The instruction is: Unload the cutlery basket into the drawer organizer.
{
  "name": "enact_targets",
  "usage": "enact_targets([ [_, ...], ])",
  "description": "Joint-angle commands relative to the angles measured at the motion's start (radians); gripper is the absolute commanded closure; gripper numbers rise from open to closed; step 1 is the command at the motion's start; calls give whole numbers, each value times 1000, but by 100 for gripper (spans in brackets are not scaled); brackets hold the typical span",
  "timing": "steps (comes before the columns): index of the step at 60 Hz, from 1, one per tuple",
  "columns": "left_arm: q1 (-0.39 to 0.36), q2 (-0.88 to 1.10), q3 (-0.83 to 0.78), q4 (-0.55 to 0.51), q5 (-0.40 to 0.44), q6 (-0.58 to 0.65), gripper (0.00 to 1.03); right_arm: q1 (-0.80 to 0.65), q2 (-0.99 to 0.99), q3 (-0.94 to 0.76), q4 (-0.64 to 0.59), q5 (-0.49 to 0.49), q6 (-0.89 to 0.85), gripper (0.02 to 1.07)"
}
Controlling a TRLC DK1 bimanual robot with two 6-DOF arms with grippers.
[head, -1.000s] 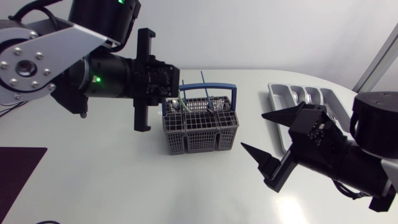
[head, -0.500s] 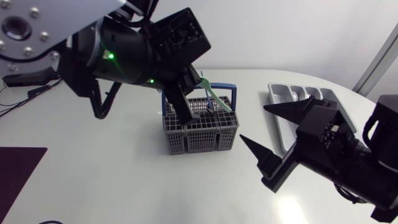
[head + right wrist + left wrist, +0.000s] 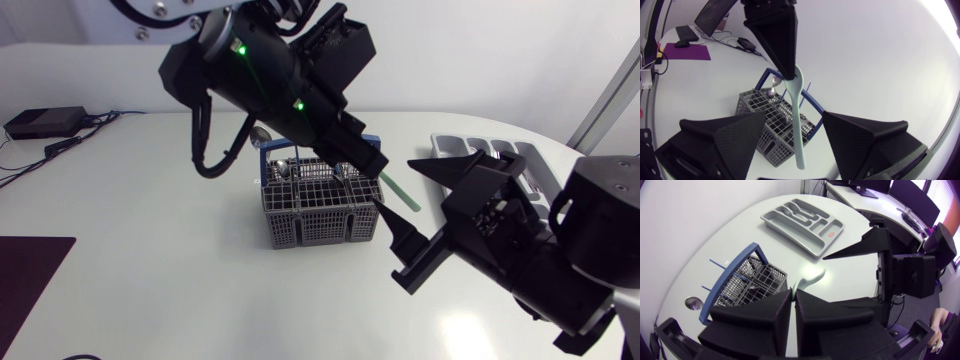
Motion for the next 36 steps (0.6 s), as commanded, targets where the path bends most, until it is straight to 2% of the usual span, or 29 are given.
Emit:
enact_targets([
  [1, 16, 31, 48, -34, 36, -71, 92, 9, 27, -42, 38, 18, -40, 34],
  [16, 20, 40, 65, -76, 75, -75, 93, -4, 92, -49, 121, 30, -89, 41],
  [23, 19, 40, 56, -83, 84, -75, 93, -7, 109, -37, 132, 33, -97, 49],
  [36, 22, 42, 47, -83, 89, -75, 93, -8, 127, -26, 138, 41, -125, 72],
])
